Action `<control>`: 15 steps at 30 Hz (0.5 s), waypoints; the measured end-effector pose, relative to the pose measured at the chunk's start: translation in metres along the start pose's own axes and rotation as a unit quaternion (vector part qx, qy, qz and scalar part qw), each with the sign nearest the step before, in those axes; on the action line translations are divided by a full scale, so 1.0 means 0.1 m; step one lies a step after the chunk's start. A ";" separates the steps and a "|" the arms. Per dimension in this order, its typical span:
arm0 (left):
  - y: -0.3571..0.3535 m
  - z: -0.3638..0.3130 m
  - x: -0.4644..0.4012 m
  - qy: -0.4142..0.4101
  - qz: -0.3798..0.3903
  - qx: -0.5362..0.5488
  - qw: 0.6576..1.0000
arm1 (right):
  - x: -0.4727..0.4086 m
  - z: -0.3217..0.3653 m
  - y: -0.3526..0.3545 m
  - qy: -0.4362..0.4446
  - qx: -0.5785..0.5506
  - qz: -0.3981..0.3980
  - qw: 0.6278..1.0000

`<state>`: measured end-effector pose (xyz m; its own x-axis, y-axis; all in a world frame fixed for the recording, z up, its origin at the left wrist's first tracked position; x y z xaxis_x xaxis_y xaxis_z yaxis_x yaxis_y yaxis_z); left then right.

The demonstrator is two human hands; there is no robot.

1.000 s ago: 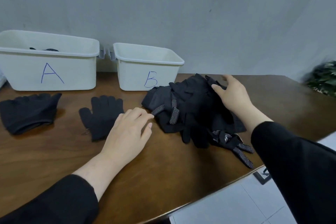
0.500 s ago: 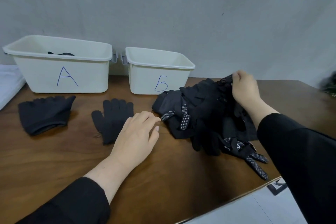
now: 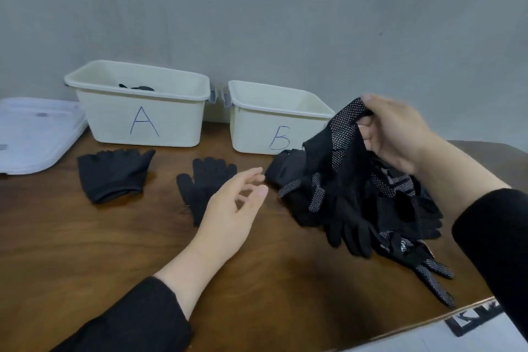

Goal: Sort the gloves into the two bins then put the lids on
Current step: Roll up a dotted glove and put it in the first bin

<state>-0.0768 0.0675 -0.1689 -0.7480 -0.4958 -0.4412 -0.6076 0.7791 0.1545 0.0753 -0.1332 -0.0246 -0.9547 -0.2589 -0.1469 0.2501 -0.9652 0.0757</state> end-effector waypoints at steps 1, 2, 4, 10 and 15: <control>0.02 0.00 0.01 0.018 0.007 0.024 1.000 | 0.09 -0.04 -0.17 -0.011 0.011 0.027 1.000; 0.04 0.00 0.01 0.031 0.014 0.039 0.999 | 0.17 -0.11 -0.32 -0.022 0.017 0.045 0.999; 0.07 0.02 0.03 0.059 0.020 0.046 0.997 | 0.29 -0.25 -0.58 -0.040 0.028 0.080 0.996; 0.23 0.16 -0.04 0.087 -0.043 0.026 0.995 | 0.23 -0.64 -0.91 -0.039 0.187 0.068 0.979; 0.29 0.30 -0.09 0.190 -0.095 0.129 0.969 | 0.41 -0.41 -1.05 0.177 0.383 -0.022 0.906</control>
<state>-0.0798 0.1063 -0.1868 -0.7037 -0.7064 -0.0758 -0.6930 0.7061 -0.1455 0.0167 -0.0434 -0.0788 -0.8150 -0.3477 -0.4637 -0.1019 -0.7016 0.7052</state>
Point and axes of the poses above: each hand's wrist, its own x-axis away from the middle knuckle, its own y-axis out of the back of the hand, z = x × y, the point moved 5 cm from there along -x, towards the middle knuckle, and after that the axes turned 12 degrees about -z, right-handed, at the moved point
